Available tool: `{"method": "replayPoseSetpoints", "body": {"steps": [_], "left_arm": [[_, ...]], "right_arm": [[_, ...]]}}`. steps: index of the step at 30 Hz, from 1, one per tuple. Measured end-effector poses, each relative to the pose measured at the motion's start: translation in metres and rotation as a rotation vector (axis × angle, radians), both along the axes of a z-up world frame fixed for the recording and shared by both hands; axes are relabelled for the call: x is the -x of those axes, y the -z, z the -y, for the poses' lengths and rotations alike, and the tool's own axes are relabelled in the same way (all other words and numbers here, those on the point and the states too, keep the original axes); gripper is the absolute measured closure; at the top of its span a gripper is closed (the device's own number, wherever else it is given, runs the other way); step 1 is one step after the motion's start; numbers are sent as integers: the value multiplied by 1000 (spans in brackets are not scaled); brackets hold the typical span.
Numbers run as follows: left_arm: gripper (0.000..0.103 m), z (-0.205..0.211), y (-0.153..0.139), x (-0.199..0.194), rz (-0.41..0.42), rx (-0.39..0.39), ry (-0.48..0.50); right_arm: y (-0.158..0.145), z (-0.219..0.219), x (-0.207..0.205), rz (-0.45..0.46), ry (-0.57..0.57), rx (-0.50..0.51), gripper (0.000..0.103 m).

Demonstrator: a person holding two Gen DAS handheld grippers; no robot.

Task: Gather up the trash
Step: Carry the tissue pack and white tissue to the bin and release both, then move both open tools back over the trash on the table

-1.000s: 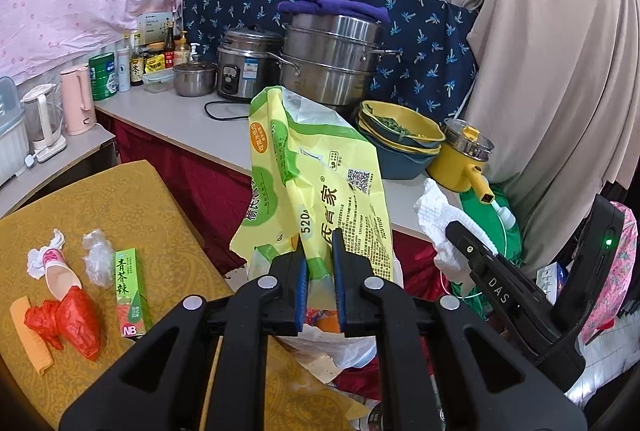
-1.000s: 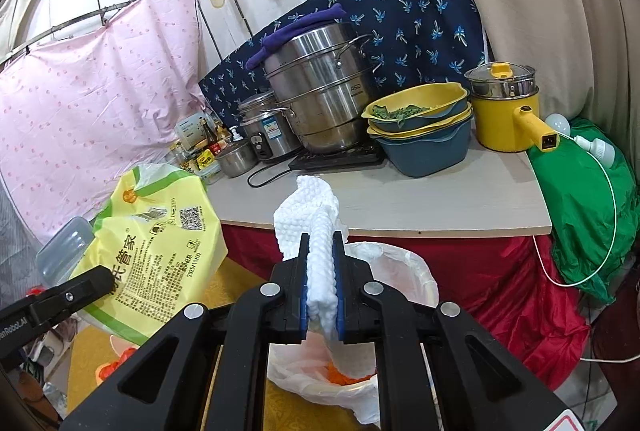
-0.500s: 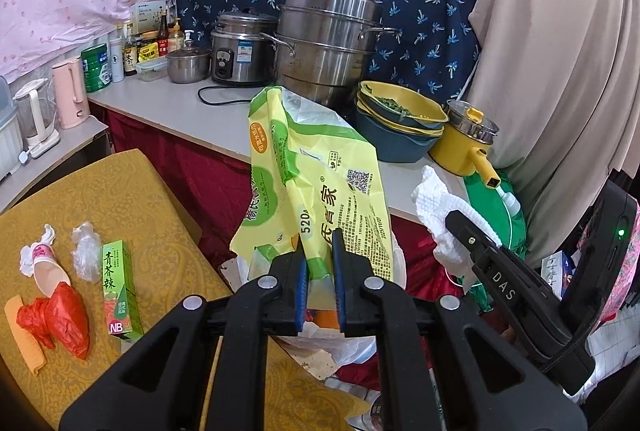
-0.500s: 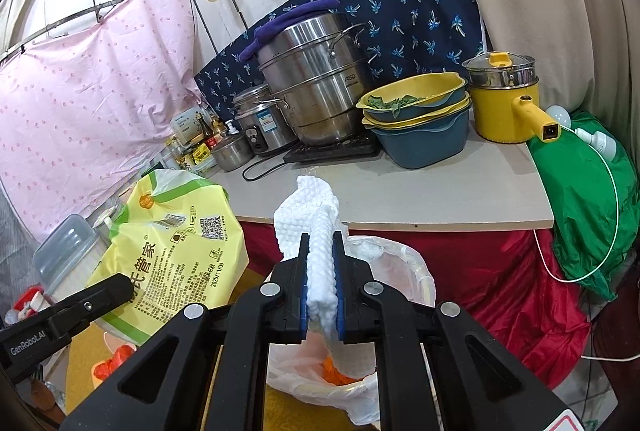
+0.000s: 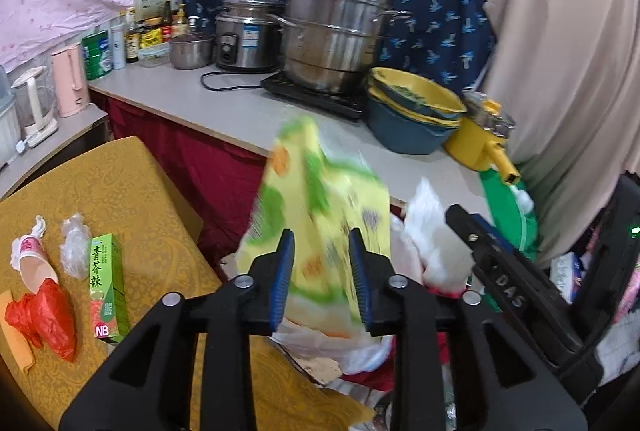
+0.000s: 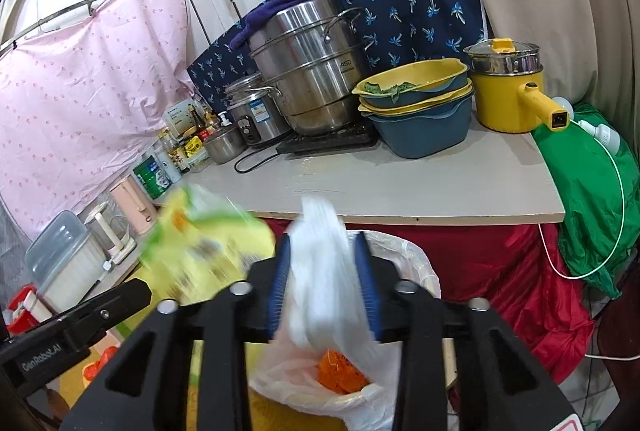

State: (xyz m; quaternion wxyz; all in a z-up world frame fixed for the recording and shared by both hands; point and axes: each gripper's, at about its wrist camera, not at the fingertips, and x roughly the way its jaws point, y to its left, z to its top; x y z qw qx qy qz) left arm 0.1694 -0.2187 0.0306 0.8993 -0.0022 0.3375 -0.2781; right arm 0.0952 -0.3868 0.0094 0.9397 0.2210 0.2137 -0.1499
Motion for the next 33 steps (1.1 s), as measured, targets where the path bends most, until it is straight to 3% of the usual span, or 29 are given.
{"method": "replayPoseSetpoints", "body": {"steps": [5, 8, 20, 29, 33], "left_arm": [[69, -7, 16, -20, -56, -1, -41], [63, -14, 19, -21, -49, -4, -64], [57, -45, 10, -10, -4, -14, -115], [56, -89, 4, -1, 10, -12, -177], [50, -119, 5, 1, 4, -7, -224]], "right_arm": [[1, -1, -7, -12, -5, 2, 65], [1, -6, -5, -10, -6, 15, 62], [-9, -35, 3, -1, -44, 21, 61], [-19, -78, 4, 3, -110, 38, 60], [-21, -100, 1, -1, -150, 41, 60]]}}
